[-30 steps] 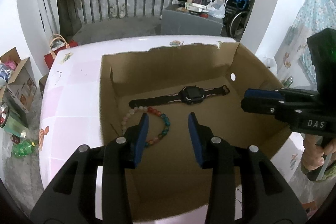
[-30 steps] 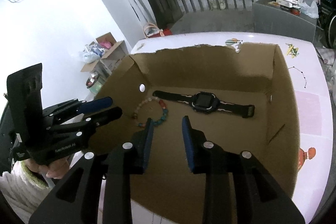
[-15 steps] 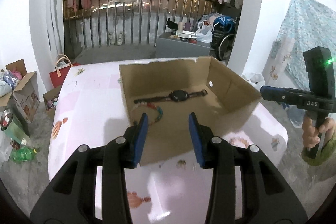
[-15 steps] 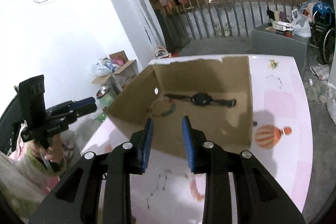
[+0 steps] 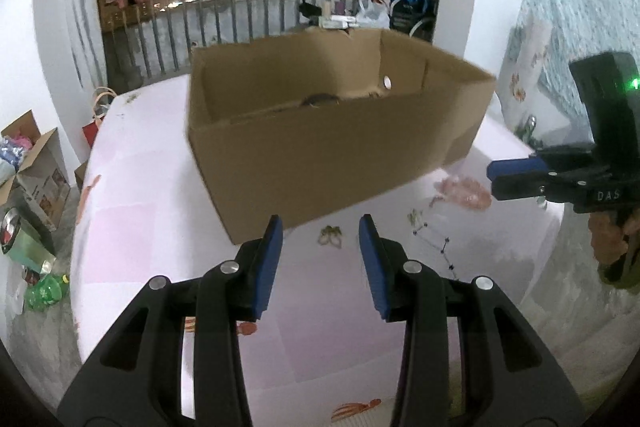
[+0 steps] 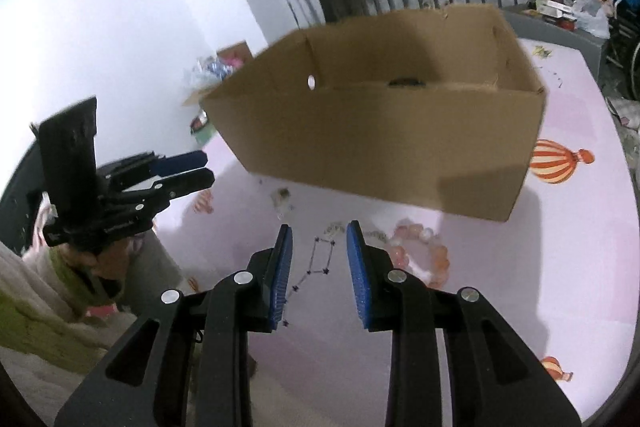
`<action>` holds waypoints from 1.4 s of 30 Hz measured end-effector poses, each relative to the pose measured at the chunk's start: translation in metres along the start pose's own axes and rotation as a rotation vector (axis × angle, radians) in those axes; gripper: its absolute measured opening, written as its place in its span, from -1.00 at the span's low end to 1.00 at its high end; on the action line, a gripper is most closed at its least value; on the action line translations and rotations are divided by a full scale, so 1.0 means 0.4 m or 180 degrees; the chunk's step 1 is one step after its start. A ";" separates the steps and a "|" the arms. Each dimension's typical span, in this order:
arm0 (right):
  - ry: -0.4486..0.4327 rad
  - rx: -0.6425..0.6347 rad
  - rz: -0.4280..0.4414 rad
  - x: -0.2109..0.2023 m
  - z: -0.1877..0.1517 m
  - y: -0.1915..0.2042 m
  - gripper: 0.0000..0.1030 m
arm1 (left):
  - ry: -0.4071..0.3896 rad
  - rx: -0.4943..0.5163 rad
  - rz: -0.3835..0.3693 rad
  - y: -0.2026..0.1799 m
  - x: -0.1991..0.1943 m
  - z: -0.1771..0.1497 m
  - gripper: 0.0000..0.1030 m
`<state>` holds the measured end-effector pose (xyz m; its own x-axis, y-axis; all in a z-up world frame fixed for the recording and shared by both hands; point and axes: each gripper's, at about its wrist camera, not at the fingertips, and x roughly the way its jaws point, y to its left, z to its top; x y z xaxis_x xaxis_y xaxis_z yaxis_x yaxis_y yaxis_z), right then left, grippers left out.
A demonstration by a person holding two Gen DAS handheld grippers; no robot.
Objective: Organize jewelry
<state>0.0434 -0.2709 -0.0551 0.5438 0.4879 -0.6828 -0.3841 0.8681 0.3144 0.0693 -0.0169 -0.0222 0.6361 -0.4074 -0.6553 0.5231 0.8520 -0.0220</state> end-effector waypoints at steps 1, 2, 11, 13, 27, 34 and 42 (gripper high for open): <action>0.0021 -0.0022 0.0002 0.006 0.000 0.001 -0.45 | 0.0013 0.0027 -0.0005 -0.005 0.009 0.000 -0.27; 0.0041 -0.0048 0.0003 0.015 0.000 0.001 -0.45 | 0.0021 0.0056 -0.0008 -0.008 0.017 -0.003 -0.27; 0.0166 -0.0135 0.0068 0.070 0.017 0.009 -0.46 | 0.0152 0.0301 0.0018 -0.025 0.100 -0.006 -0.40; 0.0179 -0.0134 0.0079 0.078 0.020 0.005 -0.47 | 0.0208 0.0335 -0.0009 -0.029 0.115 -0.005 -0.41; 0.0197 -0.0101 0.0146 0.093 0.020 -0.008 -0.47 | 0.0454 0.0447 -0.0057 -0.041 0.174 -0.009 -0.65; 0.0148 -0.0102 0.0155 0.079 0.015 -0.006 -0.47 | 0.0516 0.0448 -0.0094 -0.037 0.163 -0.013 -0.71; 0.0093 -0.0115 0.0148 0.048 0.009 -0.010 -0.47 | 0.0544 0.0422 -0.0106 -0.037 0.143 -0.028 -0.79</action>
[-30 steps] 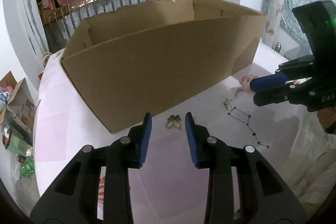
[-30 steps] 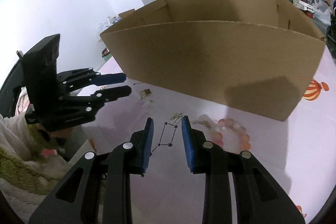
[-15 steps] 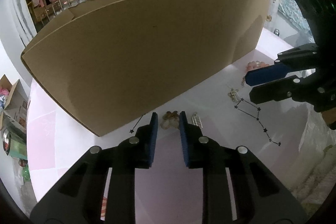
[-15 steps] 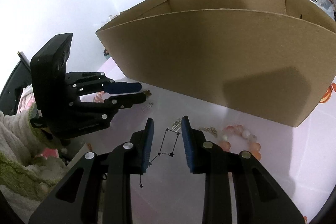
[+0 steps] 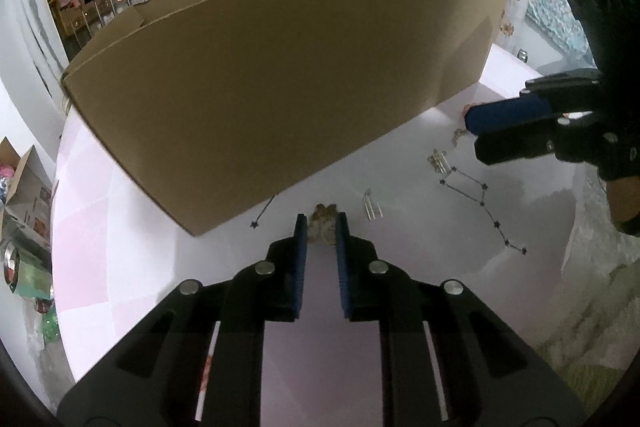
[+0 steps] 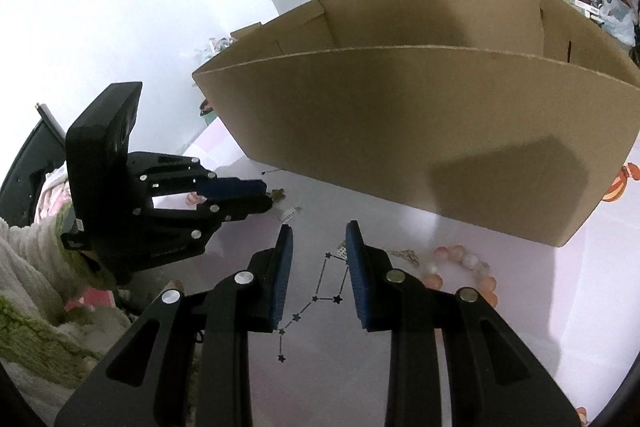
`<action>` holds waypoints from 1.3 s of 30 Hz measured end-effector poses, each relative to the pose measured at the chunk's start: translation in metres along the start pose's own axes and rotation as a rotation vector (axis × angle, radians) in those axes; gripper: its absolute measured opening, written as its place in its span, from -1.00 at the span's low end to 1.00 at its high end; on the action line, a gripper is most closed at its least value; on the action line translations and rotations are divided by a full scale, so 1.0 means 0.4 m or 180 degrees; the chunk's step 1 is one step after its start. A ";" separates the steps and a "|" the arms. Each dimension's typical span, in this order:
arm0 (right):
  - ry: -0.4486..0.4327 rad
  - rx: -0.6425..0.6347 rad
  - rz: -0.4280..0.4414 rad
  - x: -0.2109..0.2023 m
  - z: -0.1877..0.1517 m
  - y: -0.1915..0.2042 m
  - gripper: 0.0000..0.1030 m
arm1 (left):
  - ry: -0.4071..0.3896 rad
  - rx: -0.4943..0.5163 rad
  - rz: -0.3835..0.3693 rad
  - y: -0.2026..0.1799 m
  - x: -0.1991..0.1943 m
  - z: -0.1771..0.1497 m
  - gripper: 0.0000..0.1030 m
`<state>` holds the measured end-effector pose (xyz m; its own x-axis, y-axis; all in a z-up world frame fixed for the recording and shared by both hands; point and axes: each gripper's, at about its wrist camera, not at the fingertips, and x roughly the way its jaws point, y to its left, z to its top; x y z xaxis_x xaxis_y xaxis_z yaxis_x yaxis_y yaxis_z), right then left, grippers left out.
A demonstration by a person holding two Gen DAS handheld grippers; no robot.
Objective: Organize jewelry
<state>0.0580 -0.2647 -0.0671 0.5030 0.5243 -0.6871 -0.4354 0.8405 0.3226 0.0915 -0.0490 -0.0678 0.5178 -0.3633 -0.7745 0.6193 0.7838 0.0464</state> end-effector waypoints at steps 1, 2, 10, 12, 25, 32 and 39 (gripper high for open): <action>0.0001 -0.0006 0.0009 -0.002 -0.002 0.001 -0.47 | 0.0004 -0.0003 -0.0013 -0.003 -0.002 -0.002 -0.81; 0.0002 -0.0018 0.0011 -0.003 -0.003 0.003 -0.47 | 0.0009 0.0001 -0.0013 -0.003 -0.002 -0.003 -0.81; 0.0010 -0.0129 0.0065 0.007 0.011 0.026 -0.47 | 0.0023 0.0026 0.0019 -0.006 -0.027 -0.033 -0.82; 0.0012 -0.0196 0.0072 0.017 0.018 0.039 -0.47 | 0.0024 -0.0001 0.0034 -0.004 -0.031 -0.038 -0.82; -0.0003 -0.0232 0.0031 0.007 0.016 0.042 -0.47 | -0.0137 0.0182 0.0136 -0.018 -0.020 -0.010 -0.70; -0.0007 -0.0146 0.0015 0.011 0.022 0.038 -0.47 | -0.0083 0.0237 0.0116 -0.011 -0.002 -0.008 -0.61; -0.0015 -0.0184 0.0050 0.028 0.036 0.055 -0.47 | -0.0032 0.0279 0.0071 -0.006 -0.010 -0.013 -0.91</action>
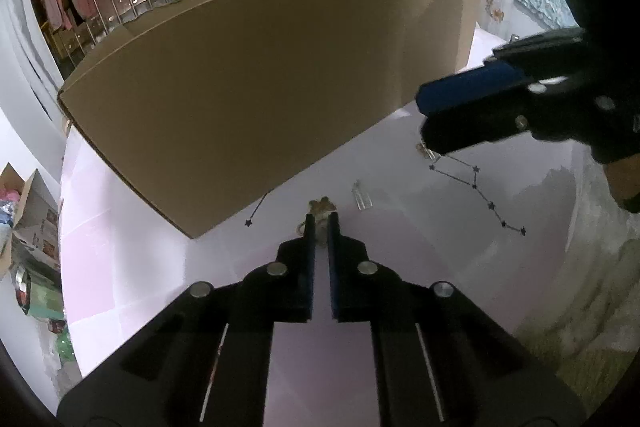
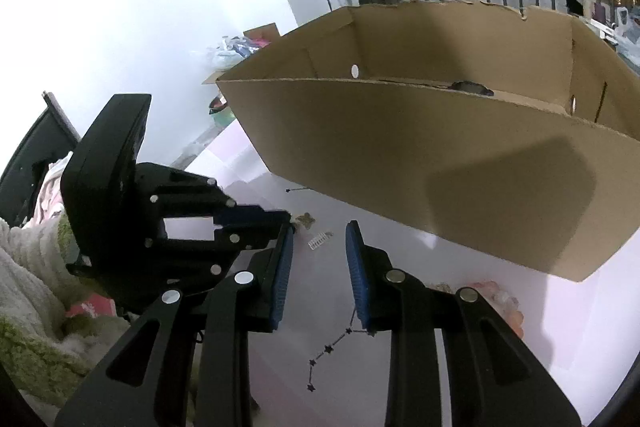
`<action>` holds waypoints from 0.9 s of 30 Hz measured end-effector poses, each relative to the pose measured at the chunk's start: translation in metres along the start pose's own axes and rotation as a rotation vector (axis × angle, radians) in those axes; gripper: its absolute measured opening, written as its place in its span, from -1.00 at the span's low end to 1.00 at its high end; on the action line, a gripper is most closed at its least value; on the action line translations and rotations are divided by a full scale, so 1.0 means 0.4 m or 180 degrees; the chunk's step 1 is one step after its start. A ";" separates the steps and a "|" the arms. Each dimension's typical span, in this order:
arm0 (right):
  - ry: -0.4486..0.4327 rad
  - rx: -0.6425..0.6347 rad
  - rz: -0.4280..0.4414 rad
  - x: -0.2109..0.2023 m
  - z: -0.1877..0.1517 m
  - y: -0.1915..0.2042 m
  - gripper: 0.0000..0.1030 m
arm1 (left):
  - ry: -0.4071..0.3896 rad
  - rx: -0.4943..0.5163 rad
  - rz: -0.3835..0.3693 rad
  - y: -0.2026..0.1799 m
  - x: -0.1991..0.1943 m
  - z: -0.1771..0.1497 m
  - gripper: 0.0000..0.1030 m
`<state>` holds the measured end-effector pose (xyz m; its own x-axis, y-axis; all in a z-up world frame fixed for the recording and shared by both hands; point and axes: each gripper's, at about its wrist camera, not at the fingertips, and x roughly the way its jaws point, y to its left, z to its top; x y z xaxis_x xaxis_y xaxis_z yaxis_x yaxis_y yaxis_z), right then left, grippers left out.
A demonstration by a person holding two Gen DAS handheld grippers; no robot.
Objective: Organize jewelry
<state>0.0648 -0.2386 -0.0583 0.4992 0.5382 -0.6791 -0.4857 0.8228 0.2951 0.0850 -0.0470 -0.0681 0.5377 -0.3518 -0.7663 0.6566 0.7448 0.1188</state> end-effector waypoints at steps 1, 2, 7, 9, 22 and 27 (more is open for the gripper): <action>0.0001 -0.0012 0.0011 0.003 0.002 0.002 -0.47 | 0.0000 -0.0003 0.0003 0.001 -0.002 -0.001 -0.91; 0.0003 -0.0025 0.0022 0.007 0.005 0.006 -0.47 | 0.0004 -0.0012 0.0001 0.003 -0.003 -0.004 -0.92; 0.0022 -0.0117 0.0042 0.020 0.011 0.018 -0.47 | 0.0017 -0.0061 0.0036 0.008 -0.012 -0.016 -0.93; 0.0026 -0.0142 0.0058 0.026 0.016 0.024 -0.47 | 0.0025 -0.0092 0.0051 0.011 -0.016 -0.022 -0.93; 0.0203 -0.0538 -0.0105 0.120 0.037 0.082 -0.47 | 0.0039 -0.0281 0.0185 0.023 -0.043 -0.053 -0.93; 0.0300 -0.0649 -0.0255 0.157 0.037 0.097 -0.58 | 0.0021 -0.0339 0.0189 0.024 -0.044 -0.059 -0.93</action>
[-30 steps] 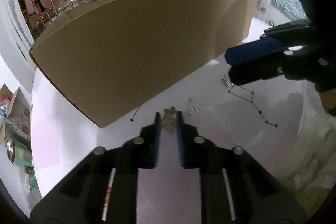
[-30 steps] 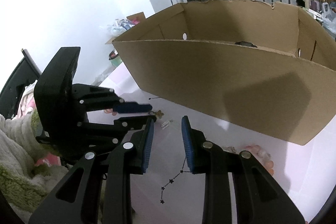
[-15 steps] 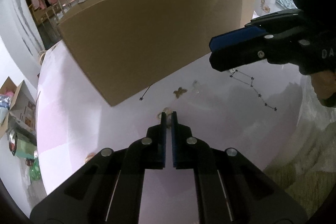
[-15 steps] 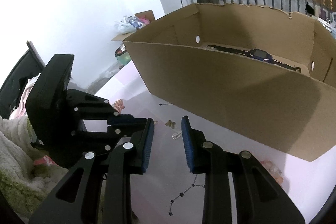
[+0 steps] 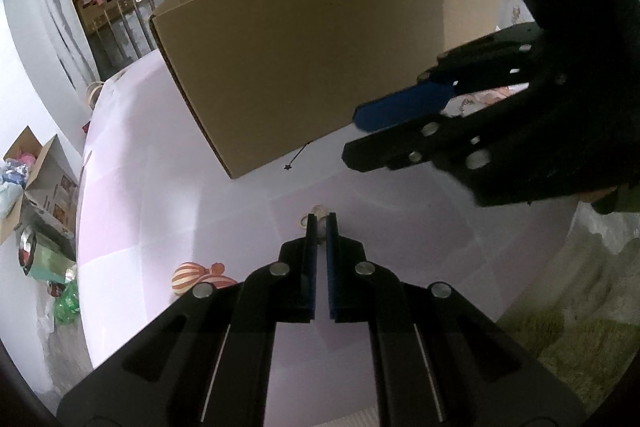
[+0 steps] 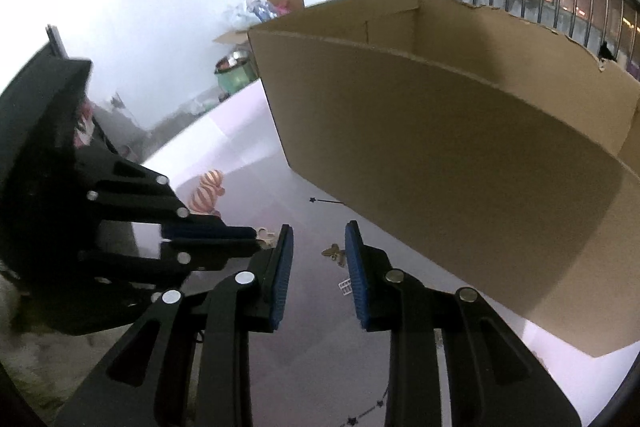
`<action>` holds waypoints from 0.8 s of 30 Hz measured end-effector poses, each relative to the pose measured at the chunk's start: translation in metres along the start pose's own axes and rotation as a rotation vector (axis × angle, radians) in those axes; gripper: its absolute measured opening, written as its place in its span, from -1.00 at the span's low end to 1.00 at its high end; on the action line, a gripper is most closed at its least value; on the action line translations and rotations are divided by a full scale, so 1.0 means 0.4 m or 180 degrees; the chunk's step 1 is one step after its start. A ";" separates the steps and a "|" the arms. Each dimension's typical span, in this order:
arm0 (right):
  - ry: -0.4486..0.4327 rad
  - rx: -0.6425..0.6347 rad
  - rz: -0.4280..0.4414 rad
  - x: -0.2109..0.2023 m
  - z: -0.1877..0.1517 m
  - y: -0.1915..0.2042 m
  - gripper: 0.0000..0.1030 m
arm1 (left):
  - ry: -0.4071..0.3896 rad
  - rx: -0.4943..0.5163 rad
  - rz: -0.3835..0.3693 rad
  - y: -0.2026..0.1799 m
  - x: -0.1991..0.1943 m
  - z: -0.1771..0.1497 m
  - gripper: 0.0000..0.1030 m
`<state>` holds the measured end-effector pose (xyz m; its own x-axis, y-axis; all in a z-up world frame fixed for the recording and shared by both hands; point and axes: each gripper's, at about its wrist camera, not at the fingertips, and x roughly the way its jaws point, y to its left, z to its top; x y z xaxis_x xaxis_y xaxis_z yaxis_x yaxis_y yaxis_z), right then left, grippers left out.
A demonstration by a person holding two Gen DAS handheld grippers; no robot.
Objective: Organize jewelry
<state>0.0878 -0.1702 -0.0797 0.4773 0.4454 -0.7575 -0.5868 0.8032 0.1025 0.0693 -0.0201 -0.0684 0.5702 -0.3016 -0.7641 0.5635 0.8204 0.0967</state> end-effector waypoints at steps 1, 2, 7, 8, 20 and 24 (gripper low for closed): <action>0.0024 -0.0001 -0.0040 0.007 -0.003 0.003 -0.60 | -0.0003 -0.0021 0.0001 -0.007 0.002 0.002 -0.93; 0.0043 0.0004 -0.0073 0.013 -0.005 0.004 -0.61 | -0.0006 -0.0034 0.0000 -0.007 0.001 0.001 -0.93; 0.0071 -0.0021 -0.0211 0.022 -0.010 0.019 -0.70 | -0.0009 -0.0085 0.0000 0.003 0.002 0.005 -0.93; 0.0071 -0.0025 -0.0218 0.022 -0.010 0.021 -0.71 | -0.0010 -0.0089 0.0000 0.004 0.002 0.004 -0.93; 0.0053 0.0008 -0.0213 0.017 -0.022 0.027 -0.77 | -0.0028 -0.0147 0.0021 0.004 -0.005 -0.001 -0.93; 0.0045 0.0052 -0.0173 0.016 -0.019 0.018 -0.78 | -0.0067 -0.0131 0.0041 0.001 -0.019 0.000 -0.83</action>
<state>0.0815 -0.1646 -0.0887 0.4988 0.3953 -0.7713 -0.5495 0.8325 0.0713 0.0650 -0.0176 -0.0626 0.5900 -0.3007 -0.7493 0.5311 0.8436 0.0797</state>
